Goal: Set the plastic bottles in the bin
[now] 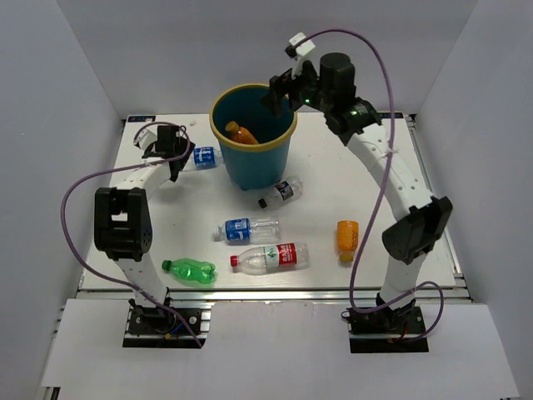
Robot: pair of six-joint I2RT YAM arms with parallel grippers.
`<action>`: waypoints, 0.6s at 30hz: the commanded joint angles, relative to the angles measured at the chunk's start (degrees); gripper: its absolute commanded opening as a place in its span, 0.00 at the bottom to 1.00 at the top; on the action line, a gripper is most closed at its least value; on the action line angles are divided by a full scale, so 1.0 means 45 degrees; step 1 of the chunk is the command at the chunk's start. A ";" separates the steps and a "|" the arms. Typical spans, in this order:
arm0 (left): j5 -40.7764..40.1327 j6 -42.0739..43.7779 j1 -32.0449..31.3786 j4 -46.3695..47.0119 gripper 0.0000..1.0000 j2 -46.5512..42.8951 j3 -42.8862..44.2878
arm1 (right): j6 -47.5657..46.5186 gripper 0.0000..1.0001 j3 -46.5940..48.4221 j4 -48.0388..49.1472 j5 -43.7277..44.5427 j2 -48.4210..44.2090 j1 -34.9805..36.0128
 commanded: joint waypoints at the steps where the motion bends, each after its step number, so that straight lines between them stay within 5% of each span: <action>1: -0.0749 -0.1080 0.0057 -0.0084 0.98 0.0704 0.0801 | 0.0051 0.89 -0.0819 0.0471 -0.0171 -0.1909 -0.0591; 15: -0.1747 -0.2098 0.0096 -0.0494 0.97 0.4357 0.3730 | 0.1379 0.89 -0.8555 0.1526 0.0684 -0.7181 -0.2427; 17: -0.1611 -0.2117 0.0135 -0.0514 0.80 0.4514 0.3848 | 0.1535 0.89 -0.9317 0.1390 0.0998 -0.7594 -0.2622; 18: -0.1552 -0.2117 0.0193 -0.0475 0.64 0.4495 0.3887 | 0.1671 0.89 -0.9726 0.1350 0.1309 -0.7963 -0.2700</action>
